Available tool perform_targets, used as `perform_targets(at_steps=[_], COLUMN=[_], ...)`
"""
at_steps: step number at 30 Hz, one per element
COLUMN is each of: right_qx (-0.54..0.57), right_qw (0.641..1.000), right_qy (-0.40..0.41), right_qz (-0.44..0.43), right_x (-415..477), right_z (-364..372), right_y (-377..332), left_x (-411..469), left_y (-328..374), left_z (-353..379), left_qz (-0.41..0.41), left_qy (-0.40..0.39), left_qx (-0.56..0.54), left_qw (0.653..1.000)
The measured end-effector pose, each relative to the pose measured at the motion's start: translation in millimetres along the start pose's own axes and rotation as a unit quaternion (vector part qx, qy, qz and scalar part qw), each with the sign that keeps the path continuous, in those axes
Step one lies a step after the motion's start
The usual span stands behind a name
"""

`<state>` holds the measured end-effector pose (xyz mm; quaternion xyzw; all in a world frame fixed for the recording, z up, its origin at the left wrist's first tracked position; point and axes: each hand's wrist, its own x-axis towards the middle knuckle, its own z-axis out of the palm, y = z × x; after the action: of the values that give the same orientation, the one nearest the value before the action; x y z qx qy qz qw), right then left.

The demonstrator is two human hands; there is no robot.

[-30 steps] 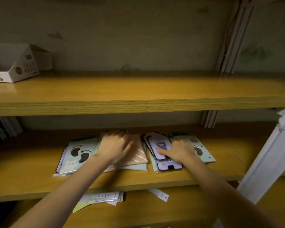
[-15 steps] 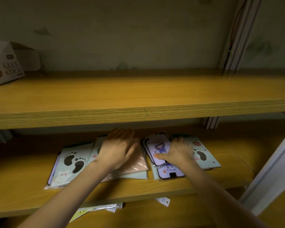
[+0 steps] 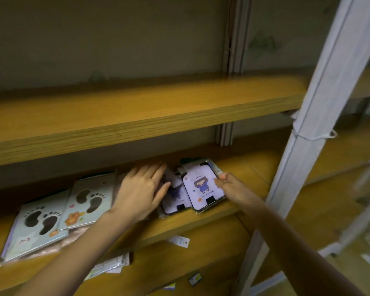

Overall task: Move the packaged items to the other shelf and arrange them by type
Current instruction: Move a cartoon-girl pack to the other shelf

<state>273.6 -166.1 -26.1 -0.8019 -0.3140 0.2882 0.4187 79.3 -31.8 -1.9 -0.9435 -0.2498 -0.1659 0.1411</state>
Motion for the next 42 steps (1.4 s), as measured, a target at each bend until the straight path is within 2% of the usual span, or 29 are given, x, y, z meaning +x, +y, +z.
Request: perform_targets(at_steps=[6,18,30,42], right_qx=[0.063,0.051,0.053,0.100], right_qw=[0.998,0.997,0.996,0.985], right_qy=[0.018,-0.059,0.059,0.138], right_qz=[0.001,0.012,0.027,0.032], right_x=[-39,-112,-121,-31], right_z=[-50,-183,-335,-495], right_y=[45,156,245,309], left_x=[7,-6,71,242], left_y=[68,250,397,521], left_z=[-9,-28,-28,18], left_qz=[0.036,0.029,0.069,0.092], left_qy=[0.010,0.010,0.009,0.014], left_qx=[-0.017,-0.066,-0.092,-0.122], left_qw=[0.999,0.997,0.993,0.988])
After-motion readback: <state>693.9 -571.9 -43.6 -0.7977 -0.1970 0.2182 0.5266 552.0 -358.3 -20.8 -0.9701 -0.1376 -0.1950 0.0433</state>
